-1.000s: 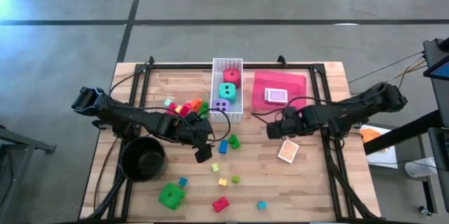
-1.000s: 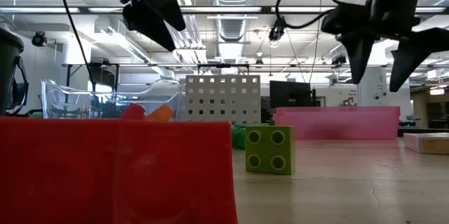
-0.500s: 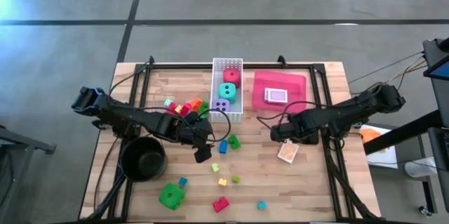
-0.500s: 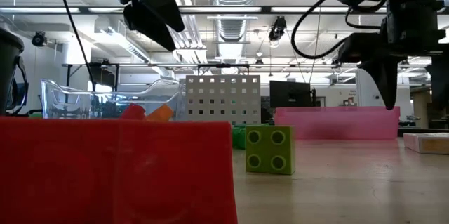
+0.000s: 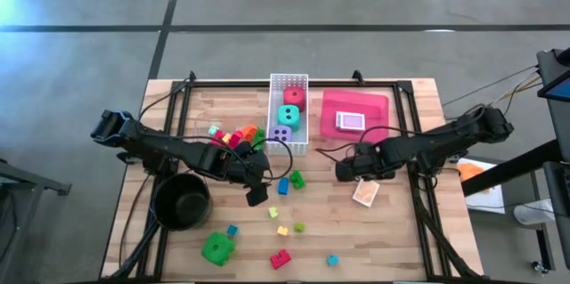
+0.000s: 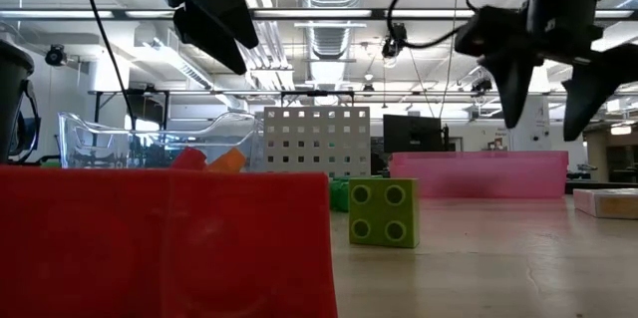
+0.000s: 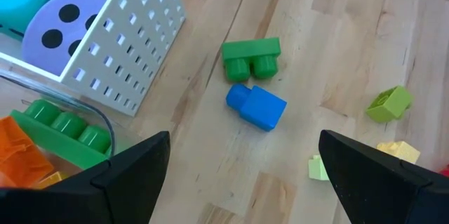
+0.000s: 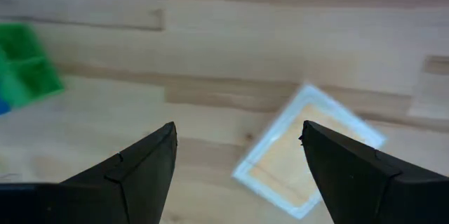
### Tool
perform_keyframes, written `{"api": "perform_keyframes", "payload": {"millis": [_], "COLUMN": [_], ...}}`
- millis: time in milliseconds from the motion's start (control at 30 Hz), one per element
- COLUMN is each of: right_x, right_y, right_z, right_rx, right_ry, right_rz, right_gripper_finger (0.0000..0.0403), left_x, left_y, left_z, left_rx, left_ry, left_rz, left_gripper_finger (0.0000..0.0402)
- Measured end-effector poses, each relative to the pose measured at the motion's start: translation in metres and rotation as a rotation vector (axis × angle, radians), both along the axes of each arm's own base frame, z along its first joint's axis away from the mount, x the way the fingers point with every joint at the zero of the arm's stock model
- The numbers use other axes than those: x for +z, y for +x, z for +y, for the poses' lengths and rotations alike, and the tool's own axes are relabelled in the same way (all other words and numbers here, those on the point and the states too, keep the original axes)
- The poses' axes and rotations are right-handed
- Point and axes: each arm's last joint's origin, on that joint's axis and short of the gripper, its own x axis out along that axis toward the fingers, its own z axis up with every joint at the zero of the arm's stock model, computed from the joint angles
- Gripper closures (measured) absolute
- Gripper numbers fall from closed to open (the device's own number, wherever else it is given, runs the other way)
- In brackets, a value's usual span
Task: Pick & Place Toys
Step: Put the yellow deck of cards into the red bin
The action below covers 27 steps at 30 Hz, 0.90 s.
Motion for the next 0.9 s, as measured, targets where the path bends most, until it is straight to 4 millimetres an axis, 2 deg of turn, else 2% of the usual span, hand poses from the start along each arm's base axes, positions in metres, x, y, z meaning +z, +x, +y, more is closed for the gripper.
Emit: {"api": "perform_keyframes", "payload": {"millis": [333,533,733,900], "right_x": [0.025,0.03,0.029,0.027], "right_y": [0.013,0.016,0.017,0.017], "right_z": [0.004,0.004,0.004,0.004], "right_rx": [-0.011,-0.175,-0.178,-0.427], "right_ry": [0.011,-0.011,-0.012,0.07], "right_rz": [-0.1,-0.145,-0.146,-0.147], "right_gripper_finger": [0.0104,0.0104,0.0104,0.0104], "left_x": [0.0,0.0,0.0,0.0], "left_y": [0.0,0.0,0.0,0.0], "left_z": [0.0,0.0,0.0,0.0], "left_rx": [0.0,0.0,-0.001,-0.001], "left_ry": [0.0,-0.001,-0.002,-0.002], "left_rz": [0.0,0.0,0.001,0.0], "left_gripper_finger": [0.0037,0.0037,0.0037,0.0037]}}
